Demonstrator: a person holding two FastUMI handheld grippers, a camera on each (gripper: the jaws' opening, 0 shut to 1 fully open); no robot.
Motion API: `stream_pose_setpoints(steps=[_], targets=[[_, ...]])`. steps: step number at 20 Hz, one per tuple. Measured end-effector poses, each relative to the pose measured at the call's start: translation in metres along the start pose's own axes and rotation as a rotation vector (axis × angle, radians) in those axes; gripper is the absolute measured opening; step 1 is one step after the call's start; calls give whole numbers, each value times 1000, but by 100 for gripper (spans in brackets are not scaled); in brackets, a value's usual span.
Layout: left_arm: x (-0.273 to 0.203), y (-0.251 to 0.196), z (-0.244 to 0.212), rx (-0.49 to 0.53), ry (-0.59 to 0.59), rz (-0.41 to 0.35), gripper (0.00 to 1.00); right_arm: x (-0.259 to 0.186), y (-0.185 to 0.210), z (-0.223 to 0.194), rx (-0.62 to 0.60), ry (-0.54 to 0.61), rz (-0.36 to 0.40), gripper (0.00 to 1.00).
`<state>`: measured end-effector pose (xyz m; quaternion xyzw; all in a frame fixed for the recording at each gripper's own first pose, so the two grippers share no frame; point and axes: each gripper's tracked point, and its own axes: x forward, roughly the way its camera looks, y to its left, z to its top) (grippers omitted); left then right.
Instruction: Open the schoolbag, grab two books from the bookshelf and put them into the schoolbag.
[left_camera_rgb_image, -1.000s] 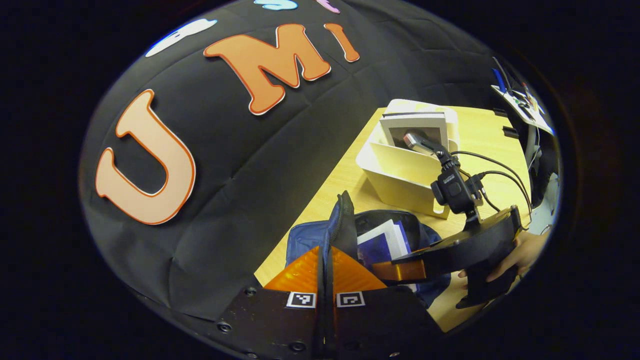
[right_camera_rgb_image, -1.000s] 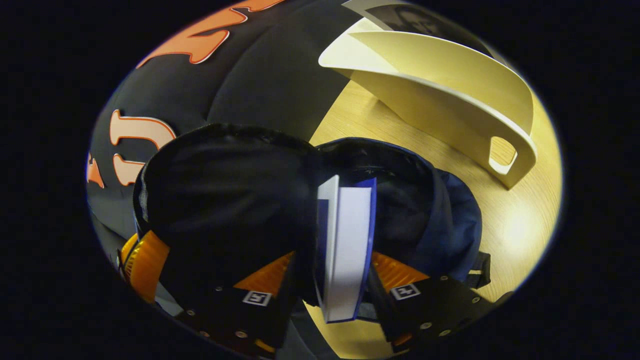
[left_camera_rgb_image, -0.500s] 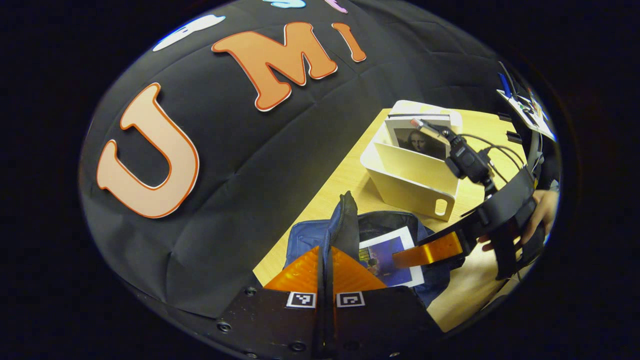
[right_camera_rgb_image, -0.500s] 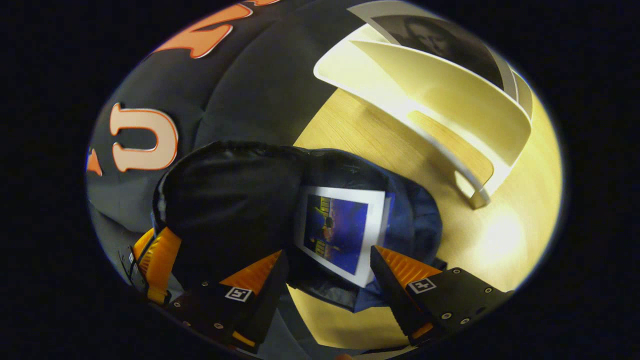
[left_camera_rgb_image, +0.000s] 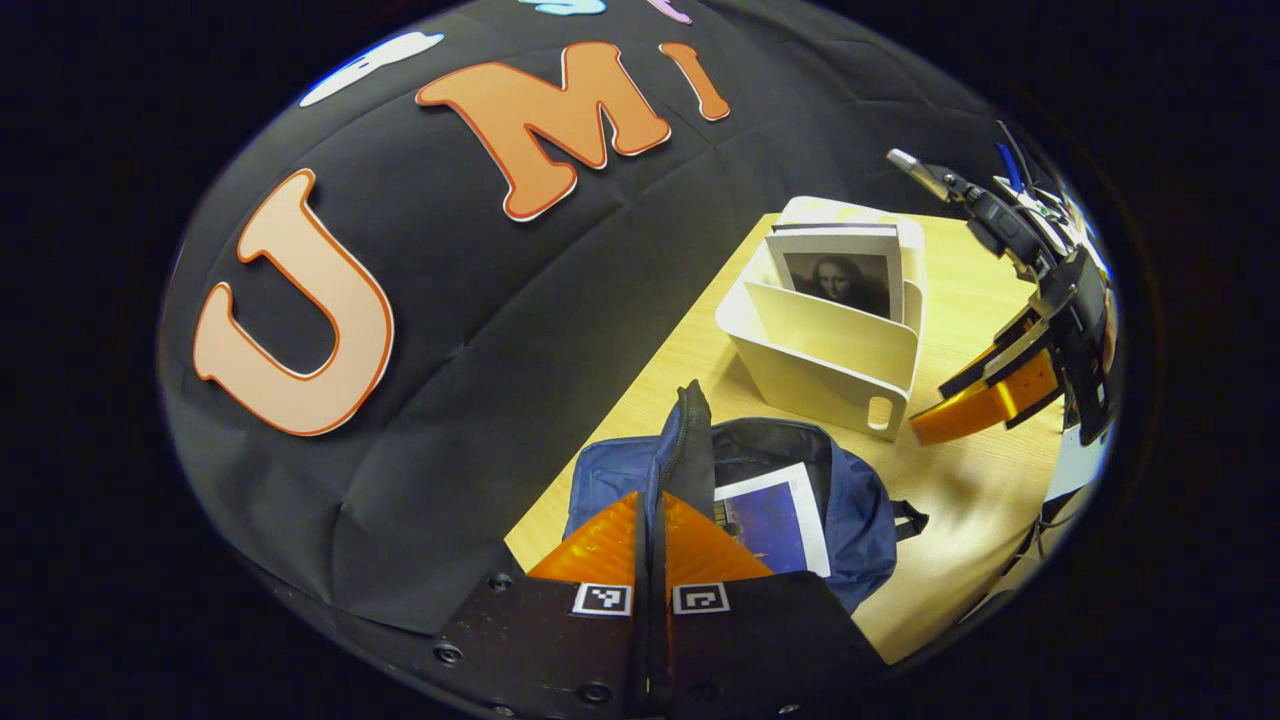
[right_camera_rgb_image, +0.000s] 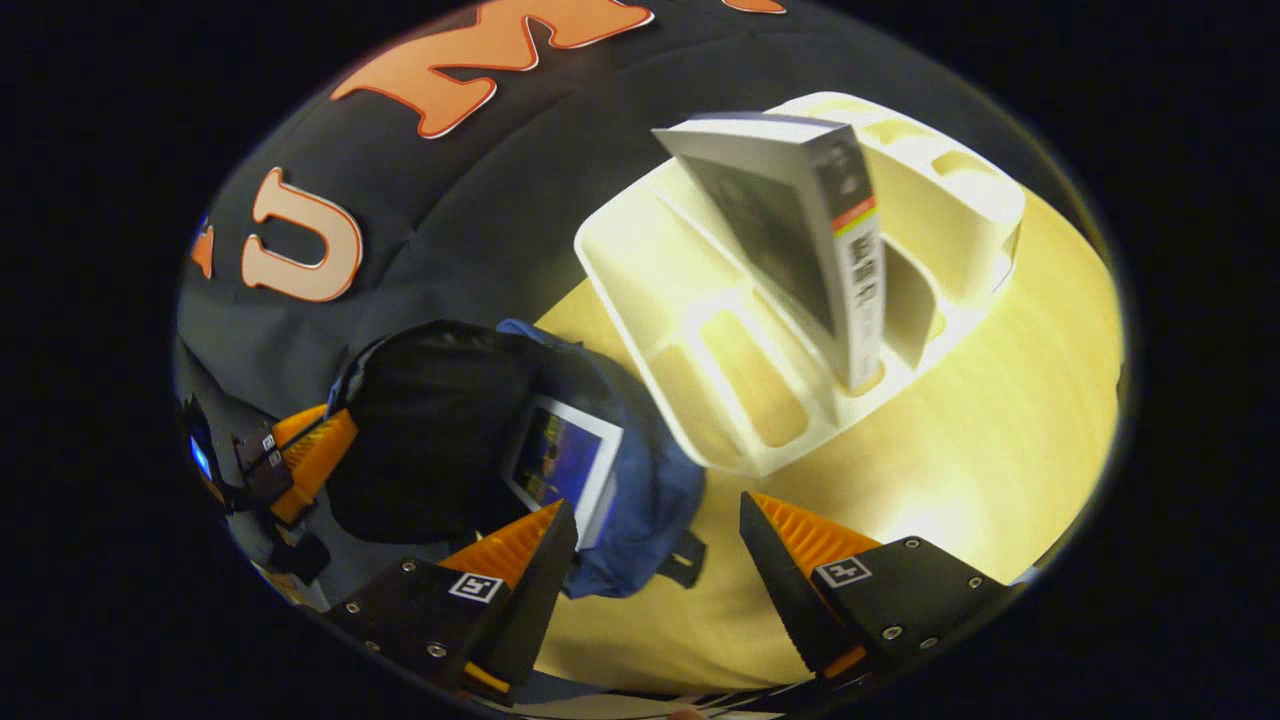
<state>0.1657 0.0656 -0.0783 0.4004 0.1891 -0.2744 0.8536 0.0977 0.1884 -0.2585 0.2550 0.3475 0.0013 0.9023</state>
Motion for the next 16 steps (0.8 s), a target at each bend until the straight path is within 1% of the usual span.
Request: stream_pose_setpoints(steps=[2, 4, 7, 10, 12, 16], targets=[[1, -2, 0, -1, 7, 3, 1, -16, -25, 7, -51, -18, -60, 97], [3, -7, -1, 3, 10, 1, 1, -32, -42, 14, -103, -24, -103, 97], [4, -7, -2, 2, 14, 8, 1, -57, -60, 36, -117, -47, -132, 98], [5, -6, -2, -11, 17, 16, 1, -76, -77, 66, -149, -76, -186, 97], [6, -6, -6, -22, 20, 25, 1, -86, -78, 90, -166, -87, -192, 97], [10, -9, -11, -57, 27, 19, 1, -92, -61, 141, -235, -85, -174, 97]])
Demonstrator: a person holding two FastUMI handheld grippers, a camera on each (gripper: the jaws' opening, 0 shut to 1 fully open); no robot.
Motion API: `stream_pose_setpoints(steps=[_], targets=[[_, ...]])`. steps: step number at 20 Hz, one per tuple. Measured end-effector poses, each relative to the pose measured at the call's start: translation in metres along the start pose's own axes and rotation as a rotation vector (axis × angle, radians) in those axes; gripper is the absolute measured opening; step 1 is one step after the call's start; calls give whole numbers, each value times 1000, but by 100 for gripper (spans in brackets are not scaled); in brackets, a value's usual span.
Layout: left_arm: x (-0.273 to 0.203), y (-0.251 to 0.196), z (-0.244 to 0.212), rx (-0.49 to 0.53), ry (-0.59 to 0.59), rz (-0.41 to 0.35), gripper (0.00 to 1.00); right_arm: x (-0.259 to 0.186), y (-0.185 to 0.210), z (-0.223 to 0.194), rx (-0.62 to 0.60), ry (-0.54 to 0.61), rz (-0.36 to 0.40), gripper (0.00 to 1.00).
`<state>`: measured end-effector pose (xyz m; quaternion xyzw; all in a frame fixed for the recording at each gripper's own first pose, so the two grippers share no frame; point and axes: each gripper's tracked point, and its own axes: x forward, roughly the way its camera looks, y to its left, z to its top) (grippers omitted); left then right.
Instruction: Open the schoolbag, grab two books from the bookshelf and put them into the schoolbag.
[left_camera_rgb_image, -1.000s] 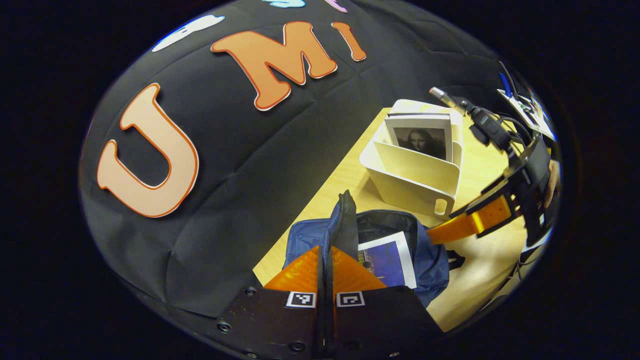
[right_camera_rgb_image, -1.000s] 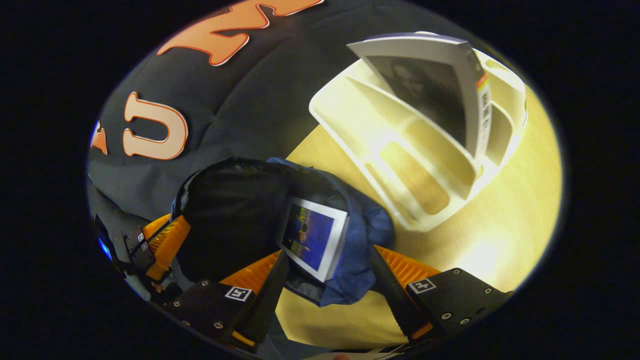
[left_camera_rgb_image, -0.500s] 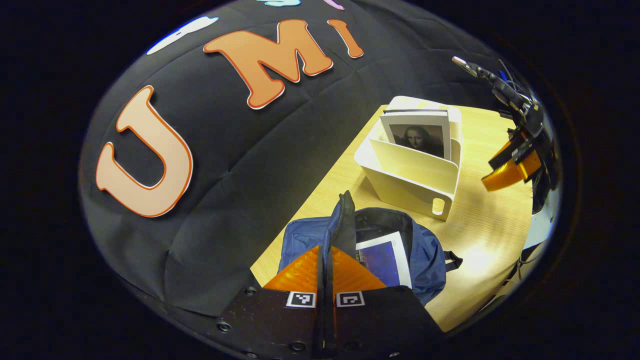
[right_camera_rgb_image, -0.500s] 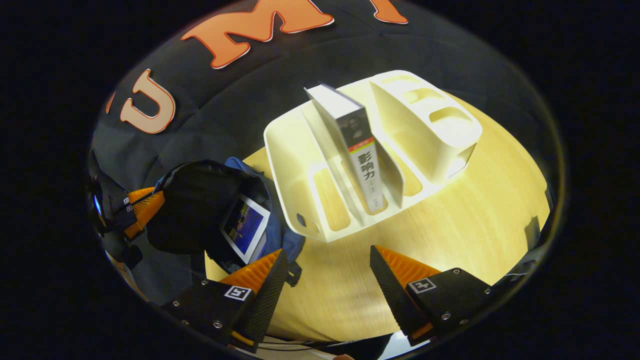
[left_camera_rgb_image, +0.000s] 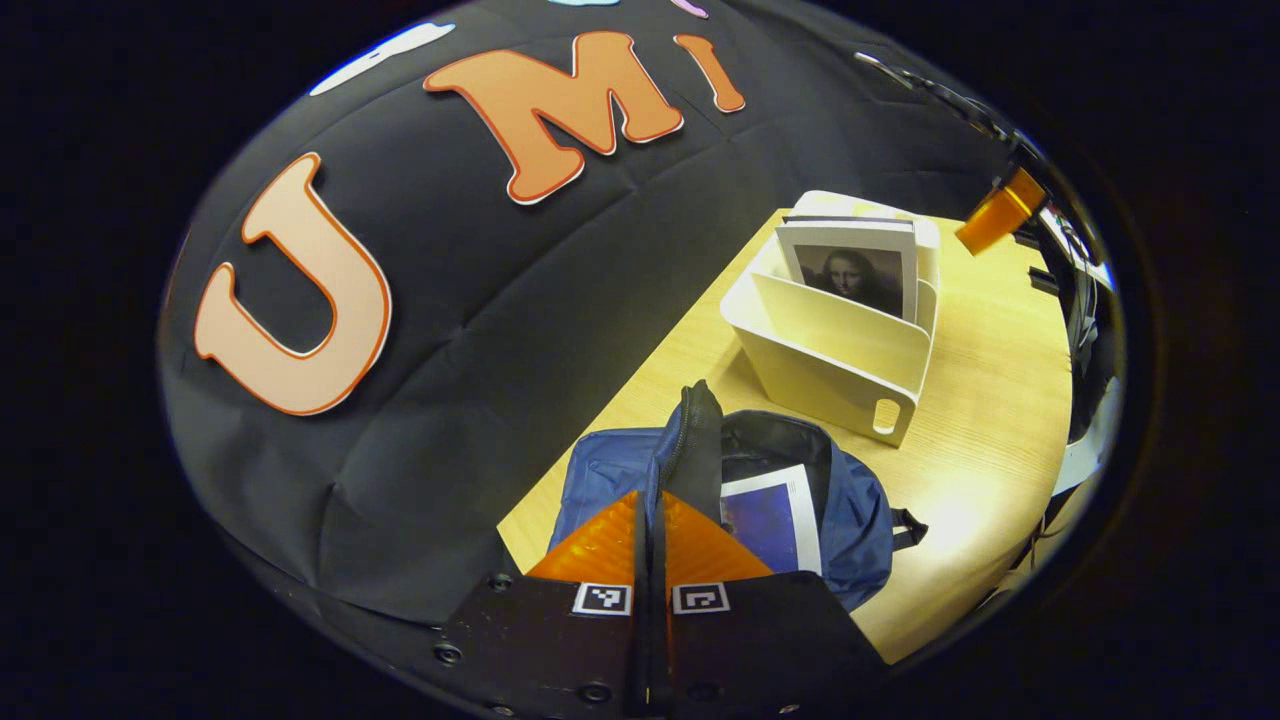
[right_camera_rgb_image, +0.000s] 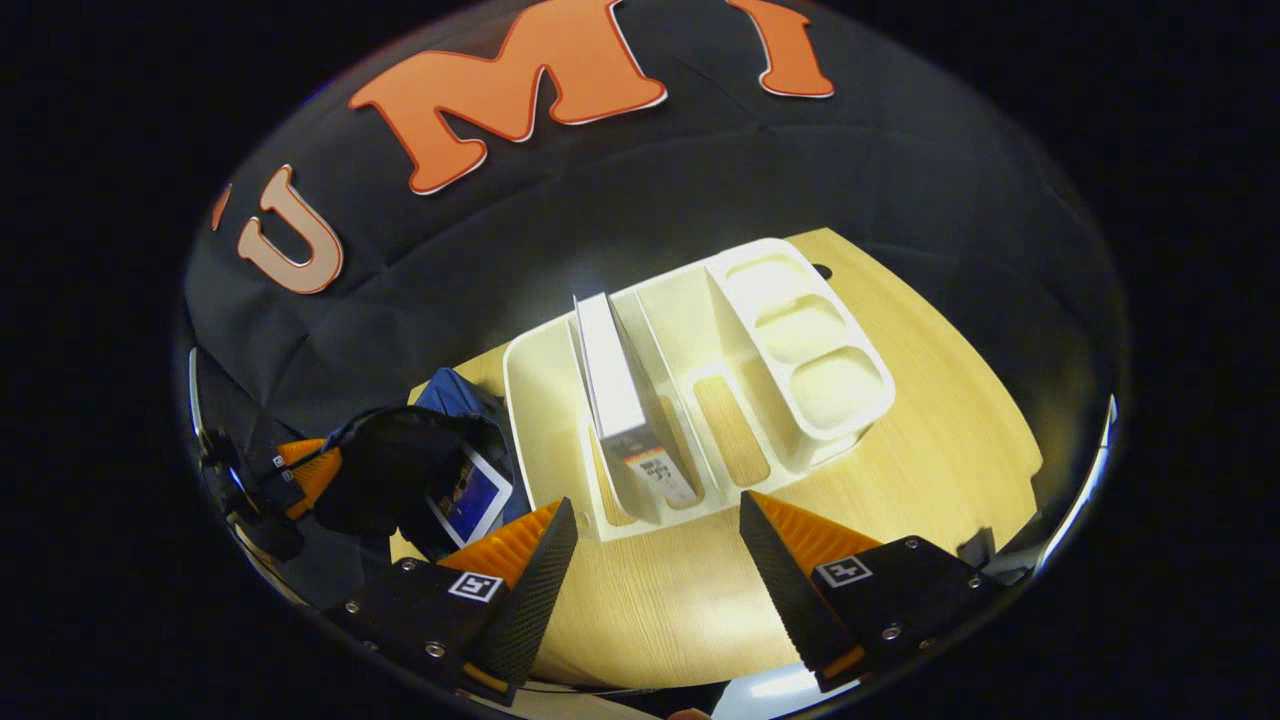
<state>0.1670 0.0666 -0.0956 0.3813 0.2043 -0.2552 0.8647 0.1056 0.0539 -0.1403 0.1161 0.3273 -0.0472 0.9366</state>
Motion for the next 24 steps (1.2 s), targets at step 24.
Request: stream_pose_setpoints(steps=[24], targets=[[8, 14, -8, -40, 26, 21, 1, 130, 27, 63, -341, 314, -136, 82]])
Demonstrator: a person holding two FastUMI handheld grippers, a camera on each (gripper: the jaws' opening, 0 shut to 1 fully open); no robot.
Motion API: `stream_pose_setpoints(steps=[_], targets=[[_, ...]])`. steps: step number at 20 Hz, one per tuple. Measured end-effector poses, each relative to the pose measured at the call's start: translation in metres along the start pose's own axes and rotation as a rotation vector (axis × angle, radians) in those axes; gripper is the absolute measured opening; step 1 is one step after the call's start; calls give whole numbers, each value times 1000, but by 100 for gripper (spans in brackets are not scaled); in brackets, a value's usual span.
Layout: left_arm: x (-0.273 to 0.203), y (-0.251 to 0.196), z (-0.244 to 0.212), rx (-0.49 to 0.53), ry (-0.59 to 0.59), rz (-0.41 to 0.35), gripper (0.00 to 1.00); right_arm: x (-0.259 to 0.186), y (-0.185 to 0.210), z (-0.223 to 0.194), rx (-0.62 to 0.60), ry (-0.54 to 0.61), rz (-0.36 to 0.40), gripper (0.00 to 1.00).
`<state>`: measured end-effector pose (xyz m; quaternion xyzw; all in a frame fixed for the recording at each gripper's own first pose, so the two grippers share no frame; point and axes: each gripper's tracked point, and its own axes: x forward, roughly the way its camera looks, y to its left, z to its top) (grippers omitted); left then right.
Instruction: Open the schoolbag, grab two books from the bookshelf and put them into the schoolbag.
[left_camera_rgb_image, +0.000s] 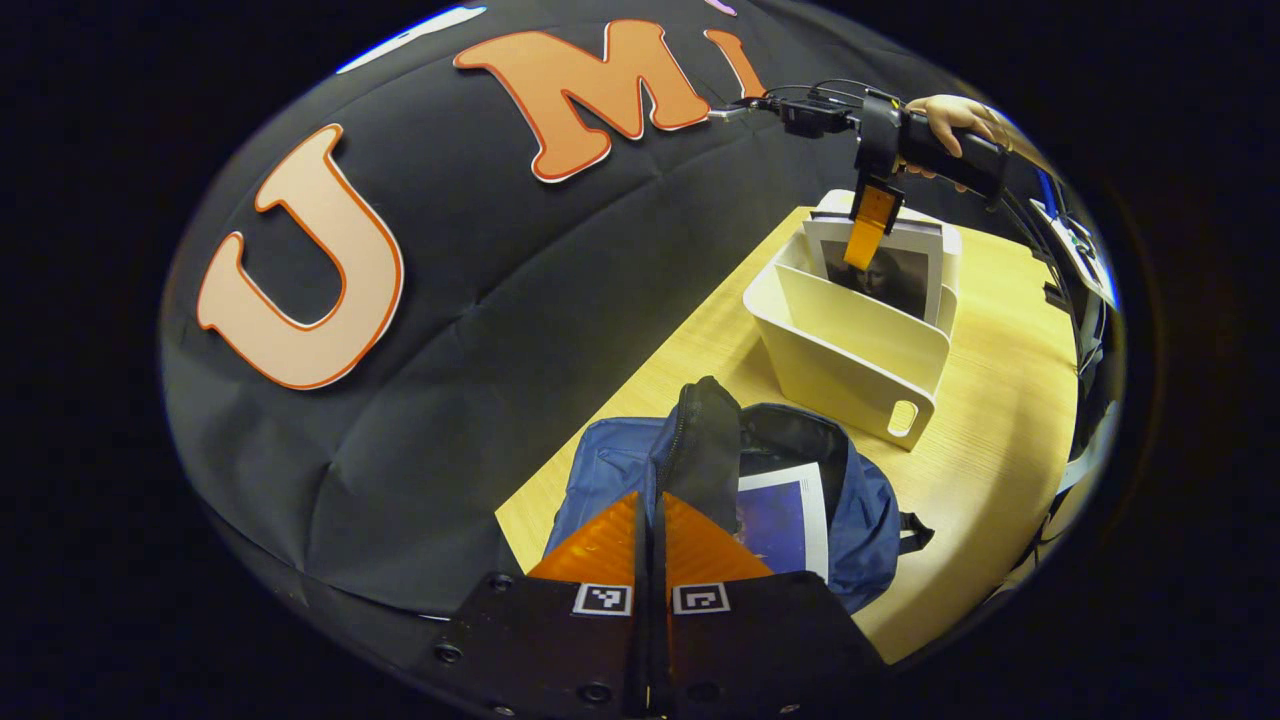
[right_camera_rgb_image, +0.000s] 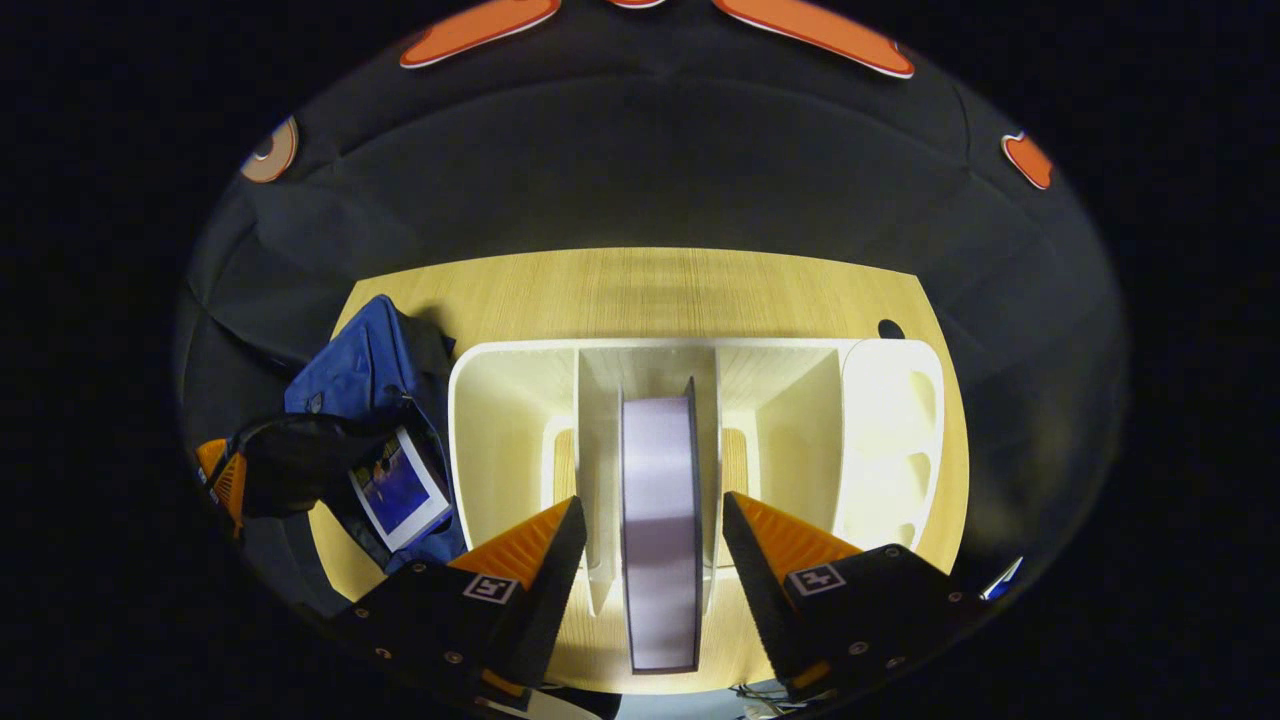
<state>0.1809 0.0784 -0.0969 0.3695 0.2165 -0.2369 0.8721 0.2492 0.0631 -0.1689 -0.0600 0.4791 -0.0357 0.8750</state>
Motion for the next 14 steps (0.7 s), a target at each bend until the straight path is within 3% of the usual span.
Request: stream_pose_setpoints(steps=[1, 2, 3, 4, 5, 10, 14], targets=[[1, 0, -1, 2, 0, -2, 1, 4, 2, -2, -3, 8, -3, 70], [1, 0, -1, 3, 0, -5, 1, 6, 0, -5, -2, 21, -14, 70], [2, -1, -1, 2, 0, -8, 1, 8, -2, -7, -8, 28, -22, 63], [1, 0, -1, 0, 1, -9, 1, 6, -1, -7, 1, 37, -6, 46], [0, 0, -2, -1, 1, -10, 1, 9, -1, -6, 4, 32, -4, 40], [0, 0, -3, -4, -1, -14, 1, 4, -3, -5, 33, 9, -18, 36], [0, 1, -3, -4, -5, -19, 1, -36, -1, 6, 85, -51, 32, 36]])
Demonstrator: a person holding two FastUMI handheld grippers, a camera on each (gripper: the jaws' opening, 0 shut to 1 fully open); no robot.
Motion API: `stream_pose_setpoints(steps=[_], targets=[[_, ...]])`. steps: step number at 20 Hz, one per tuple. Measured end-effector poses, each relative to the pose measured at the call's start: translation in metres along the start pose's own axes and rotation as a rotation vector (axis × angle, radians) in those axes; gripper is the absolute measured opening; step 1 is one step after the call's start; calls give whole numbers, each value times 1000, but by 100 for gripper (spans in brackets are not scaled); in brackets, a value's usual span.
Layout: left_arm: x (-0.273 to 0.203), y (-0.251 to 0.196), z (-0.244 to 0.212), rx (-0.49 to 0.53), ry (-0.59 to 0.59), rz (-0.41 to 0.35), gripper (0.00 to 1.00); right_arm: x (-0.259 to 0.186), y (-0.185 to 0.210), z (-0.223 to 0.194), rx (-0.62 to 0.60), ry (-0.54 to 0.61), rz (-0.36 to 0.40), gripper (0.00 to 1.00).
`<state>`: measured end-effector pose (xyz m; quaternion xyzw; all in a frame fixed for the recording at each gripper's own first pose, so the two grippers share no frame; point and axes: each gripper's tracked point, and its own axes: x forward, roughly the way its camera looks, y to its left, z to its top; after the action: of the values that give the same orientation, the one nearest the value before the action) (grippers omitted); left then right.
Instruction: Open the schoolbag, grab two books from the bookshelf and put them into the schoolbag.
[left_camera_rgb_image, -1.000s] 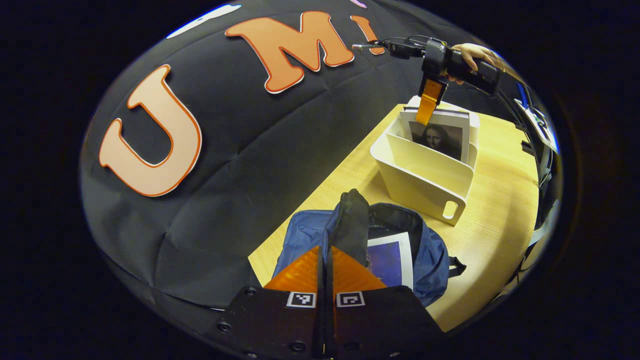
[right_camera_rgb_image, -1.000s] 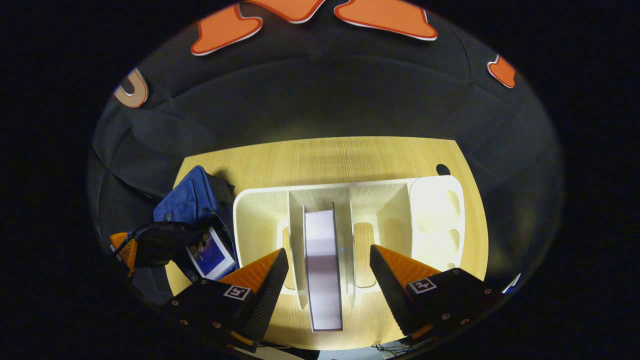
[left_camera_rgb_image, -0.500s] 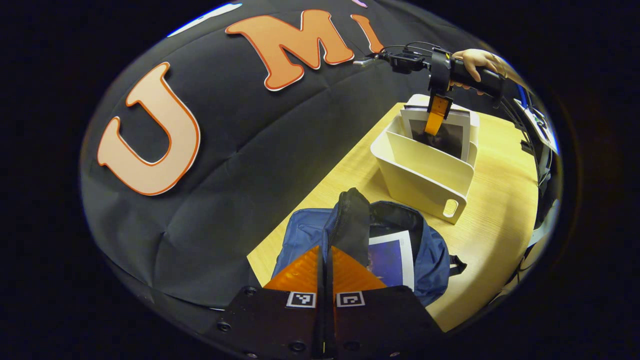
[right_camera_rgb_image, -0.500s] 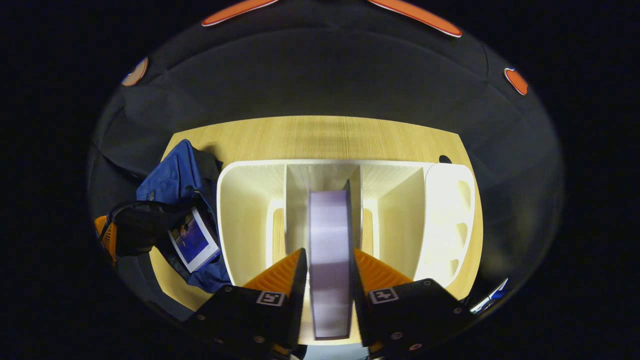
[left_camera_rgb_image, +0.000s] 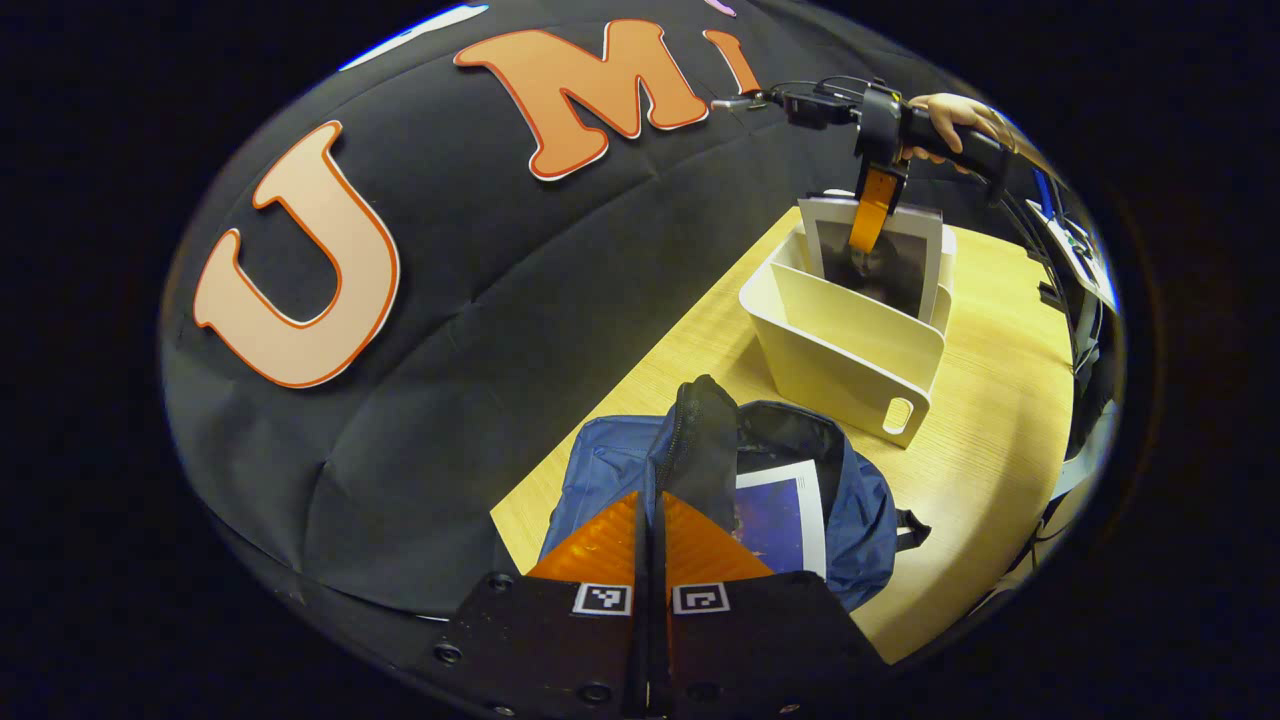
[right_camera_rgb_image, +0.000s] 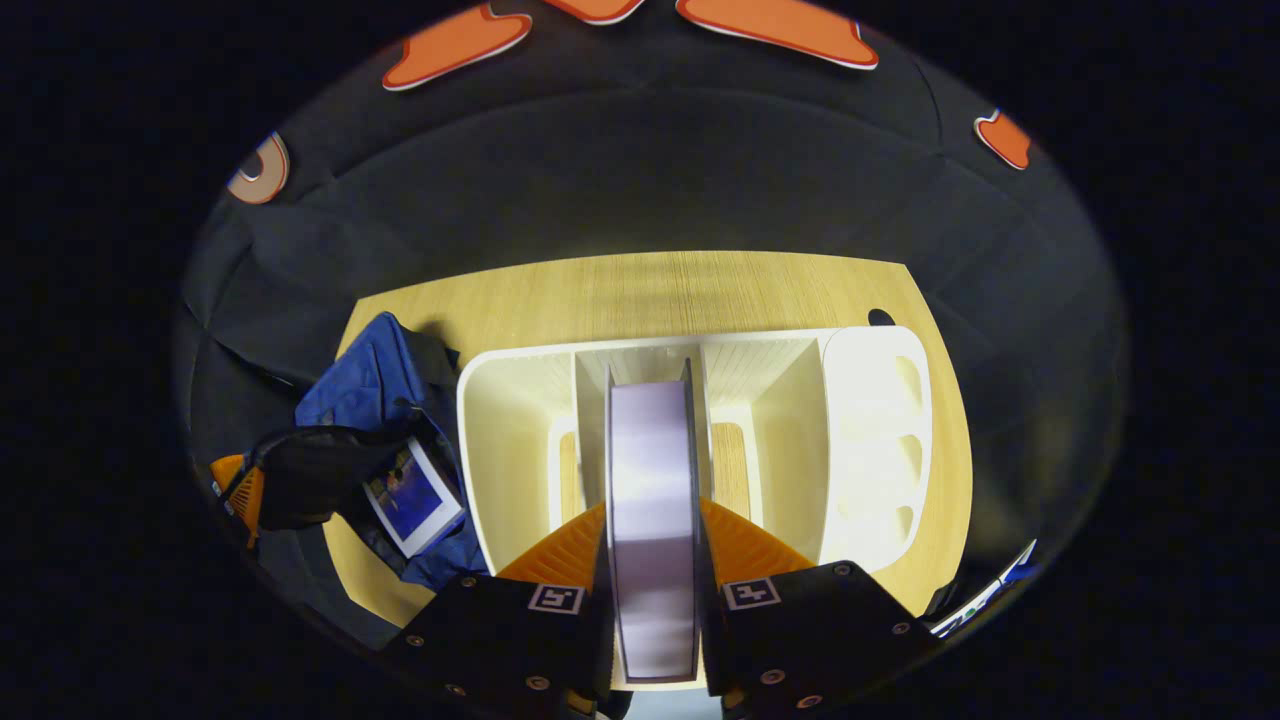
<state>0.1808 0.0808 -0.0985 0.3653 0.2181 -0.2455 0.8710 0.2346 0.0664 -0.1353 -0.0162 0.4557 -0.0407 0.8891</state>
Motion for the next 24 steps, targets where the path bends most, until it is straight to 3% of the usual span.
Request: stream_pose_setpoints(steps=[4, 12, 18, 24], targets=[[-3, 3, 0, -13, -4, 1, 1, -45, -5, 11, -10, -89, -46, 36], [-11, 8, 6, -24, -32, -13, 0, -172, 0, 14, 15, -307, -3, 35], [-13, 9, 9, -10, -42, -22, 0, -214, 55, -29, 83, -348, 179, 33], [-18, 8, 11, -8, -46, -18, 0, -158, 124, -76, 285, -258, 442, 33]])
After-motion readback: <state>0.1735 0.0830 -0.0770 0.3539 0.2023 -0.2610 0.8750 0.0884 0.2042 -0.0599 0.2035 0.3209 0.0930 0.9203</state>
